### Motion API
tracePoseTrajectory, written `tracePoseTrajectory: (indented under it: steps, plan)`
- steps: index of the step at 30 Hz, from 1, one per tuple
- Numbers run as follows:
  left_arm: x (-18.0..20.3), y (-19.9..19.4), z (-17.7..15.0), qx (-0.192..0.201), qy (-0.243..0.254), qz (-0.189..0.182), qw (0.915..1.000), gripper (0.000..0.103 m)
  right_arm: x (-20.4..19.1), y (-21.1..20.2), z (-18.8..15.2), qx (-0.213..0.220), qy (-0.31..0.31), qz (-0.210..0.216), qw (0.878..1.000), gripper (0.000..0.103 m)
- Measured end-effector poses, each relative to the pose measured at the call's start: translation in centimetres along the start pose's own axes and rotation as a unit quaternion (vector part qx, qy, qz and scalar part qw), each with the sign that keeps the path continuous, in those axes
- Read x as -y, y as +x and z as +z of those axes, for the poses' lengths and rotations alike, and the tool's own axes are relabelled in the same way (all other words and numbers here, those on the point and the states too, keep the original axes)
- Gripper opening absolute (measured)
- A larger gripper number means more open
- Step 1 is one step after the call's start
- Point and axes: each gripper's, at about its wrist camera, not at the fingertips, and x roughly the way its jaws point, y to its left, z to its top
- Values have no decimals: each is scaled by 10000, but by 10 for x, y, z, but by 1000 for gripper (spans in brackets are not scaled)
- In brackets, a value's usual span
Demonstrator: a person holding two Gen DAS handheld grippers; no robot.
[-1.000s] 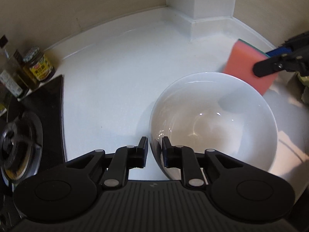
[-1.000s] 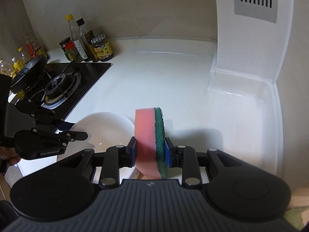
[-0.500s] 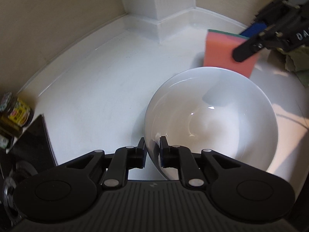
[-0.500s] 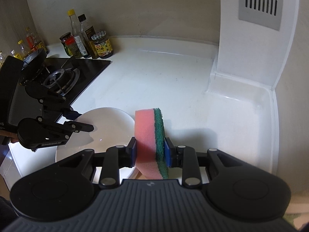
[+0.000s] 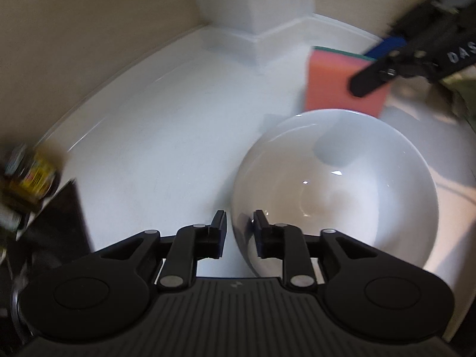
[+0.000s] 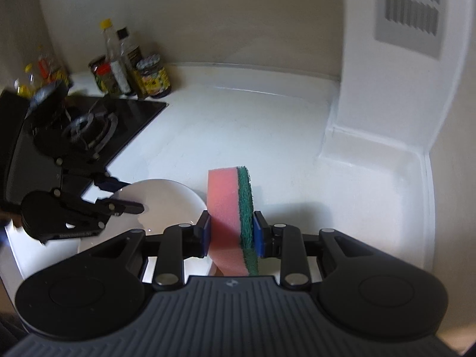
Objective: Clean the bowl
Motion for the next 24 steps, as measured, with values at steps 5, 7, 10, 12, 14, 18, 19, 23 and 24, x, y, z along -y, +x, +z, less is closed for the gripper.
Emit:
tracePoseTrajectory:
  steps: [5,7,10,12,14,18,19,23,24]
  plan:
    - [2,-8,-16,-20,-727,104,9973,12,-1,-13,-15,-166,192,140,9996,25]
    - [4,-8,-16,-61,-384,91,9992,13,-4,-18,-17,-355,68,215,9991,25]
    - [-1,-7,-14,-58,247,-236,9994,13,-9,-22,-16,-548,-227,292,9978,25]
    - [-1,-7,-11,59,824,-433,9956,13,-7,-21,-12,-526,-253,317,9978,25]
    - [0,-4,-5,202,1434,-570,9878,14,-7,-17,-5,-430,-268,291,9983,25]
    - [1,7,8,98,1699,-490,9842,19,-12,-5,4,-409,-482,113,9979,25]
    - [2,11,11,48,1596,-416,9863,19,-13,-2,6,-419,-500,103,9978,25]
    - [7,11,14,-51,896,-6,9960,21,-10,0,5,-393,-420,149,9982,25]
    - [8,10,14,-63,787,54,9969,22,-9,0,4,-376,-386,169,9984,25]
